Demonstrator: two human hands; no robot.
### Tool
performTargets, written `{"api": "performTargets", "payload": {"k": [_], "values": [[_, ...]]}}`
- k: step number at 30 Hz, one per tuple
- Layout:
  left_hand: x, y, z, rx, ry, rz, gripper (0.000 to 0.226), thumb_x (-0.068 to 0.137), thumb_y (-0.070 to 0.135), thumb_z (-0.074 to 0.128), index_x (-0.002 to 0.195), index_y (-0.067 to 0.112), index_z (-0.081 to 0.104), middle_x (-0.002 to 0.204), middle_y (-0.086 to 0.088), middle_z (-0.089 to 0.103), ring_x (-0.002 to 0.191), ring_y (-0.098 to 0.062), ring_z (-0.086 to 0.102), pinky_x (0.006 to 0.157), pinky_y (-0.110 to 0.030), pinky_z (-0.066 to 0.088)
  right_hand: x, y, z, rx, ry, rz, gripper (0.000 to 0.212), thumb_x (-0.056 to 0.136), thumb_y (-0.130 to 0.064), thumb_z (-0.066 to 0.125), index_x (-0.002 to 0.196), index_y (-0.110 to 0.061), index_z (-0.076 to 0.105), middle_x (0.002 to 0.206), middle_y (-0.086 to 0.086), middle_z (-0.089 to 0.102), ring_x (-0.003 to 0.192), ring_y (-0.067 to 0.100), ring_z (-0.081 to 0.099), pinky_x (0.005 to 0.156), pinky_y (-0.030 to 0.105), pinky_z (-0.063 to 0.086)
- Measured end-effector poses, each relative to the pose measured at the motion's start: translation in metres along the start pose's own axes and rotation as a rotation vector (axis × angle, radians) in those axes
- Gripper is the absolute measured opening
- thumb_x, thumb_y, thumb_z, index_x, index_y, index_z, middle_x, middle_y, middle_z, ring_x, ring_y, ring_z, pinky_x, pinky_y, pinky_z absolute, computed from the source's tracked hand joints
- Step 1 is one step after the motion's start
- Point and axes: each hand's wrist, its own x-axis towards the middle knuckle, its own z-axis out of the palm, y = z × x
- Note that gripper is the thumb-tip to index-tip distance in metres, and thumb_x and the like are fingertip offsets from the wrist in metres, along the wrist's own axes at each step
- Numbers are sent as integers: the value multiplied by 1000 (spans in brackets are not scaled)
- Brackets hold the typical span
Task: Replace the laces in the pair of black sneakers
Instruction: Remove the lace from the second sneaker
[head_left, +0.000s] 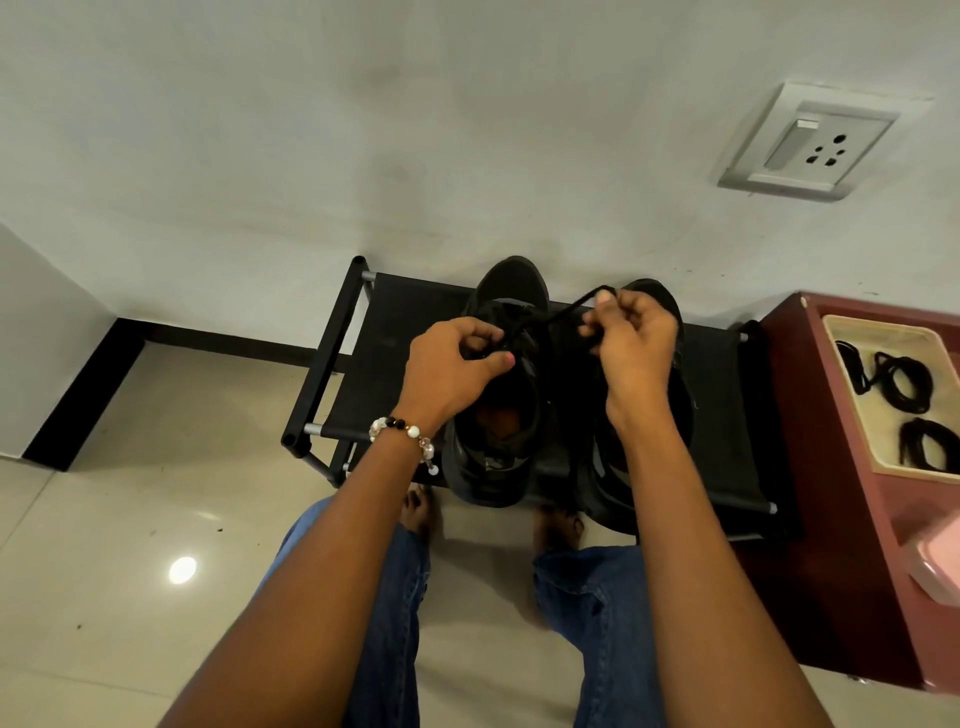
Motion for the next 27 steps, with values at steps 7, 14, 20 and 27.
{"api": "performTargets", "payload": {"k": [7,14,20,27], "values": [[4,7,13,41,65,60,18,79,38,76,93,27,76,88,9,69,84,-4,63,73,-17,51,1,5,-2,-773,-79,-304,36,92,-14,62,126,-2,59,126,16,58,119,31,54,101,40,45],[9,9,15,-258,52,-186,20,92,26,63,89,7,70,89,-10,69,87,-23,67,79,-36,57,-12,0,6,-612,-137,-441,9,83,-10,73,90,-14,70,91,-1,58,85,11,58,82,27,51],[9,12,6,-474,133,-293,14,93,19,59,82,14,66,82,-3,67,76,-13,61,66,-27,51,-17,4,9,-617,-417,-369,27,81,-22,78,105,-11,74,86,0,69,63,1,53,75,22,54],[3,10,-5,-18,24,13,19,82,20,75,100,12,75,94,0,71,89,-7,65,81,-18,52,-15,11,13,-660,-401,-433,34,79,-26,80,108,-12,74,99,4,68,71,10,58,76,32,53]]}}
